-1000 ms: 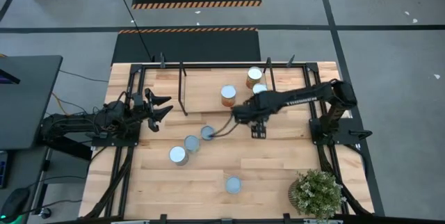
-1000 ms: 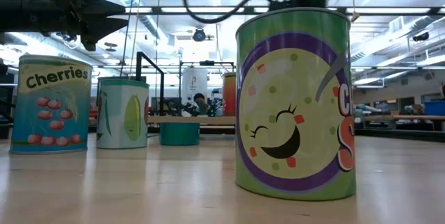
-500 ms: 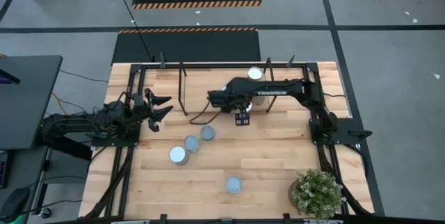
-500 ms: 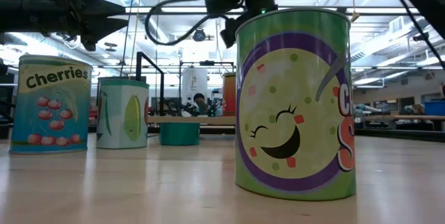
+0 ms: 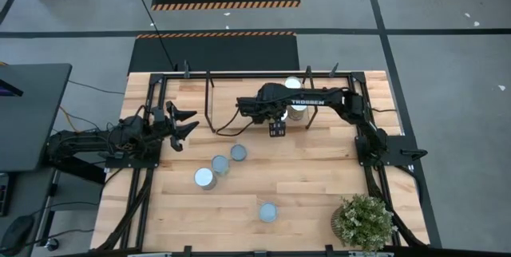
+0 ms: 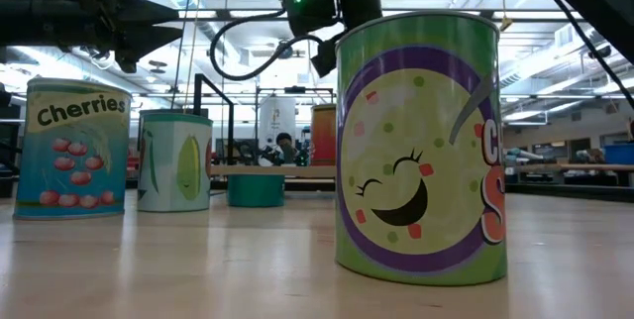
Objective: Pick and place cans onto a shelf
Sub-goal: Put the canned orange on the shelf, then put the canned cherries on the shelf
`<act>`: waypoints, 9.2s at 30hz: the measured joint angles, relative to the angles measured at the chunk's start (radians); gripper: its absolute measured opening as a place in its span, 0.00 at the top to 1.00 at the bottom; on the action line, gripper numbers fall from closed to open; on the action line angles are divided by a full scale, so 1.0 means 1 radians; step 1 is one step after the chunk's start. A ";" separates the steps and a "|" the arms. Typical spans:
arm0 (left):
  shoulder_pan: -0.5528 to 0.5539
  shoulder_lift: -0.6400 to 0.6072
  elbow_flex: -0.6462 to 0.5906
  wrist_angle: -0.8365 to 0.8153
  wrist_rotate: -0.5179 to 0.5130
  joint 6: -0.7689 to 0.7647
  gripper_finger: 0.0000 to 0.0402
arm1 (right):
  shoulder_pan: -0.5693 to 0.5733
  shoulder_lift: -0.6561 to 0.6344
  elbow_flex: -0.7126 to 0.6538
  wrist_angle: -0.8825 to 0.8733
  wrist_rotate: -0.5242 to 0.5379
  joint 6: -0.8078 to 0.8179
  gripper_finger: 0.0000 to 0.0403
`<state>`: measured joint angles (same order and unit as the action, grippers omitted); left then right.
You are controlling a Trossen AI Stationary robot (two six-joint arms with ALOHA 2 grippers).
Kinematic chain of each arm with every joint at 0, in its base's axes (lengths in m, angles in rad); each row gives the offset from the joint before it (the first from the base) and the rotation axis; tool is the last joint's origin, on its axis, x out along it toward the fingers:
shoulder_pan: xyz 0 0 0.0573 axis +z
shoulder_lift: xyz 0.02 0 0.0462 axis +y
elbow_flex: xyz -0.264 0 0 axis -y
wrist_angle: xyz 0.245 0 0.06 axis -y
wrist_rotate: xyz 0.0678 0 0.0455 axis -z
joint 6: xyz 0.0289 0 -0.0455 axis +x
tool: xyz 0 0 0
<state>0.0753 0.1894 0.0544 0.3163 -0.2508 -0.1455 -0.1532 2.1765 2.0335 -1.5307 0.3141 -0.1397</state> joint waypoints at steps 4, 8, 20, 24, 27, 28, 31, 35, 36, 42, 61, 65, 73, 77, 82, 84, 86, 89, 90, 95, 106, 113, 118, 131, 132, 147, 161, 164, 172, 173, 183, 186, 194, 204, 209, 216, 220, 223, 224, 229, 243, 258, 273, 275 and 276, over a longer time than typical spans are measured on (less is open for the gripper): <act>0.000 0.000 0.000 0.000 0.000 0.000 0.49 | -0.006 0.000 0.000 -0.001 -0.001 -0.012 0.20; 0.000 0.000 0.000 0.000 0.000 0.000 0.49 | -0.033 0.000 0.000 0.000 -0.005 -0.012 0.20; 0.000 0.000 0.000 0.000 0.001 0.000 0.49 | -0.078 -0.002 -0.031 -0.001 -0.065 -0.030 0.17; 0.000 0.000 0.000 0.000 0.001 0.000 0.49 | -0.078 -0.001 -0.042 0.030 -0.044 -0.039 0.10; 0.000 0.000 0.000 -0.001 0.001 0.000 0.49 | -0.079 -0.002 -0.042 0.029 -0.019 -0.037 0.04; 0.000 0.000 0.000 -0.001 0.001 0.000 0.49 | -0.079 -0.002 -0.042 0.028 -0.019 -0.032 0.03; 0.000 0.000 0.000 -0.001 0.001 0.000 0.49 | -0.078 -0.002 -0.042 0.006 -0.015 -0.010 0.01; 0.000 0.000 0.000 -0.001 0.001 0.000 0.49 | -0.073 -0.002 -0.042 -0.028 0.012 0.014 0.02; 0.000 0.000 0.000 -0.001 0.001 0.000 0.49 | -0.070 -0.002 -0.042 -0.031 0.018 0.017 0.01; 0.000 0.000 0.000 -0.001 0.001 0.000 0.49 | -0.052 -0.009 -0.012 -0.039 0.029 0.042 0.01; 0.000 0.000 0.002 -0.091 0.001 -0.103 0.49 | 0.122 -0.009 0.228 0.015 0.259 0.089 0.01; 0.000 0.000 0.002 -0.079 0.001 -0.121 0.49 | 0.154 -0.011 0.257 0.190 0.088 0.021 0.01; 0.000 0.000 0.002 -0.019 0.000 -0.045 0.49 | 0.172 -0.009 0.150 0.603 -0.280 -0.100 0.01; -0.004 0.000 0.002 -0.060 0.184 0.016 0.50 | 0.177 -0.009 0.057 0.678 -0.332 -0.099 0.01; -0.062 0.000 0.001 -0.063 0.477 0.015 0.54 | 0.200 -0.021 -0.036 0.663 -0.317 -0.106 0.01; -0.096 0.000 0.003 -0.074 0.425 -0.001 0.56 | 0.211 -0.051 -0.103 0.715 -0.315 -0.110 0.01; -0.124 0.009 0.038 -0.136 0.338 -0.005 0.57 | 0.224 -0.100 -0.193 0.794 -0.306 -0.127 0.02; -0.163 0.047 0.144 -0.287 0.248 -0.034 0.59 | 0.235 -0.182 -0.347 0.945 -0.280 -0.147 0.03; -0.175 0.074 0.182 -0.333 0.229 -0.042 0.60 | 0.237 -0.206 -0.398 0.991 -0.273 -0.151 0.04; -0.219 0.243 0.324 -0.604 0.182 -0.137 0.61 | 0.238 -0.296 -0.575 1.169 -0.250 -0.167 0.05; -0.374 0.555 0.590 -0.894 0.153 -0.427 0.61 | 0.236 -0.347 -0.684 1.222 -0.250 -0.222 0.06; -0.511 0.683 0.692 -1.203 0.183 -0.747 0.61 | 0.236 -0.347 -0.684 1.224 -0.254 -0.225 0.06; -0.603 0.783 0.662 -1.216 0.212 -0.962 0.61 | 0.236 -0.347 -0.684 1.229 -0.254 -0.231 0.06; -0.647 1.161 0.644 -0.920 0.065 -0.772 0.61 | 0.245 -0.366 -0.684 1.162 -0.228 -0.275 0.06; -0.647 1.188 0.643 -0.892 0.048 -0.755 0.61 | 0.249 -0.372 -0.684 1.153 -0.229 -0.274 0.06; -0.587 1.403 0.644 -0.494 -0.025 -0.554 0.64 | 0.313 -0.384 -0.684 1.070 -0.255 -0.240 0.06; -0.578 1.418 0.643 -0.121 -0.249 -0.361 0.65 | 0.410 -0.384 -0.698 1.003 -0.126 -0.065 0.06; -0.566 1.431 0.644 -0.061 -0.292 -0.304 0.65 | 0.434 -0.387 -0.698 0.988 -0.096 -0.071 0.06; -0.507 1.437 0.644 -0.034 -0.358 -0.288 0.65 | 0.440 -0.387 -0.698 0.950 -0.092 -0.166 0.06; -0.502 1.437 0.644 -0.029 -0.366 -0.288 0.65 | 0.436 -0.384 -0.698 0.946 -0.089 -0.172 0.06; -0.494 1.434 0.644 0.001 -0.166 -0.268 0.65 | 0.388 -0.379 -0.698 0.902 -0.021 -0.176 0.06; -0.494 1.436 0.644 0.030 -0.160 -0.288 0.65 | 0.366 -0.378 -0.698 0.927 -0.021 -0.178 0.06; -0.480 1.440 0.644 0.053 -0.275 -0.277 0.65 | 0.359 -0.378 -0.699 0.950 -0.022 -0.162 0.06; -0.420 1.440 0.645 0.074 -0.347 -0.237 0.65 | 0.445 -0.377 -0.698 0.881 -0.015 0.041 0.06; -0.421 1.432 0.645 0.050 -0.320 -0.226 0.65 | 0.480 -0.379 -0.698 0.815 0.087 0.058 0.06; -0.471 1.375 0.644 -0.030 -0.303 -0.236 0.65 | 0.469 -0.384 -0.697 0.813 0.006 0.133 0.06; -0.515 1.364 0.644 -0.039 -0.292 -0.237 0.65 | 0.480 -0.384 -0.697 0.847 -0.041 0.136 0.06; -0.533 1.383 0.644 -0.038 -0.241 -0.287 0.65 | 0.493 -0.384 -0.697 0.869 -0.042 0.136 0.06; -0.537 1.391 0.644 -0.044 -0.222 -0.302 0.65 | 0.497 -0.384 -0.697 0.871 -0.031 0.133 0.06; -0.552 1.435 0.644 -0.037 -0.216 -0.350 0.65 | 0.505 -0.383 -0.697 0.890 -0.013 0.121 0.06; -0.549 1.527 0.644 0.140 -0.293 -0.291 0.65 | 0.522 -0.378 -0.651 0.902 0.014 0.345 0.06; -0.552 1.525 0.644 0.137 -0.223 -0.323 0.65 | 0.489 -0.384 -0.644 0.818 0.006 0.121 0.06; -0.528 1.525 0.647 0.175 -0.269 -0.315 0.65 | 0.426 -0.360 -0.684 0.883 0.037 0.056 0.06; -0.518 1.525 0.647 0.180 -0.264 -0.314 0.65 | 0.433 -0.361 -0.684 0.880 0.036 0.078 0.06; -0.512 1.526 0.647 0.179 -0.262 -0.314 0.65 | 0.437 -0.361 -0.684 0.877 0.037 0.088 0.06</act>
<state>-0.4368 1.7149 0.7010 0.4957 -0.5125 -0.4591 0.2838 1.8156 1.3490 -0.6539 0.3511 -0.0516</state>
